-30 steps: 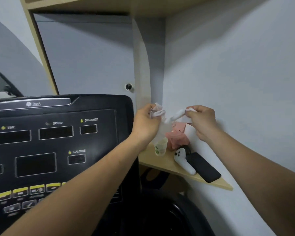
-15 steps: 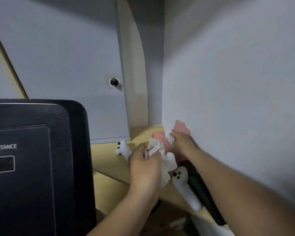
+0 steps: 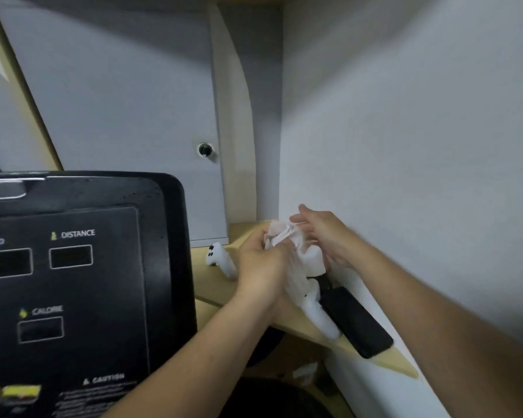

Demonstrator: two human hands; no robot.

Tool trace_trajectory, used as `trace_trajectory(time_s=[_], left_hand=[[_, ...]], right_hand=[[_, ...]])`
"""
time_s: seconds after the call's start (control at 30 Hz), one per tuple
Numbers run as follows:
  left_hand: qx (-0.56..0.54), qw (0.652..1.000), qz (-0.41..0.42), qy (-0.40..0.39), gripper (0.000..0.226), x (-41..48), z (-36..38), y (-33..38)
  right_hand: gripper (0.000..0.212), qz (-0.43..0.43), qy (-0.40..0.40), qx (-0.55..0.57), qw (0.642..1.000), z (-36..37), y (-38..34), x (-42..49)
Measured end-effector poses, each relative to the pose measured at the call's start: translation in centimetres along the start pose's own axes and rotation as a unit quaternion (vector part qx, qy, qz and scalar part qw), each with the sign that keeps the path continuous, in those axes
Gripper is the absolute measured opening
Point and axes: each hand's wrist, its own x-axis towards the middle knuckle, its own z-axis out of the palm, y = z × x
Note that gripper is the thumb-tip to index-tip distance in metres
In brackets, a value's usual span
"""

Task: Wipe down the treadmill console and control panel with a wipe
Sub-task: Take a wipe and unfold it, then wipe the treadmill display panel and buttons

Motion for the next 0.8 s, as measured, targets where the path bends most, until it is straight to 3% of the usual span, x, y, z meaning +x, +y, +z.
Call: trace_trajectory(time_s=[0.07, 0.13, 0.23, 0.37, 0.47, 0.53, 0.63, 0.8], left_hand=[[-0.008, 1.000, 0.013, -0.019, 0.011, -1.7, -0.7, 1.5], [-0.022, 0.998, 0.031, -0.057, 0.011, -3.3, -2.1, 3.3], [-0.035, 0.987, 0.089, -0.132, 0.021, -5.6, -5.7, 6.0], [0.011, 0.972, 0.185, -0.142, 0.021, -7.8, -12.0, 9.1], [0.043, 0.967, 0.228, -0.103, 0.002, -8.7, -17.8, 10.5], [0.069, 0.964, 0.249, -0.058, 0.008, -9.0, -21.9, 11.1], [0.116, 0.951, 0.284, 0.026, 0.011, -9.3, -28.4, 11.9], [0.183, 0.928, 0.302, 0.121, 0.020, -8.3, -39.6, 12.7]], right_hand=[[0.071, 0.027, -0.154, 0.091, 0.983, -0.3, -3.2, -5.6], [0.063, -0.022, -0.210, 0.086, 0.974, -0.1, -6.3, -10.5], [0.033, -0.106, -0.154, 0.072, 0.980, 1.6, -9.6, -15.6], [0.036, -0.190, -0.089, 0.070, 0.975, 6.0, -12.3, -19.2], [0.027, -0.251, -0.019, 0.024, 0.967, 10.2, -13.7, -20.6], [0.021, -0.281, 0.026, -0.024, 0.959, 13.7, -14.5, -21.0], [0.031, -0.307, 0.046, -0.046, 0.949, 19.8, -16.0, -21.3], [0.018, -0.355, 0.090, -0.096, 0.926, 29.3, -17.7, -21.2]])
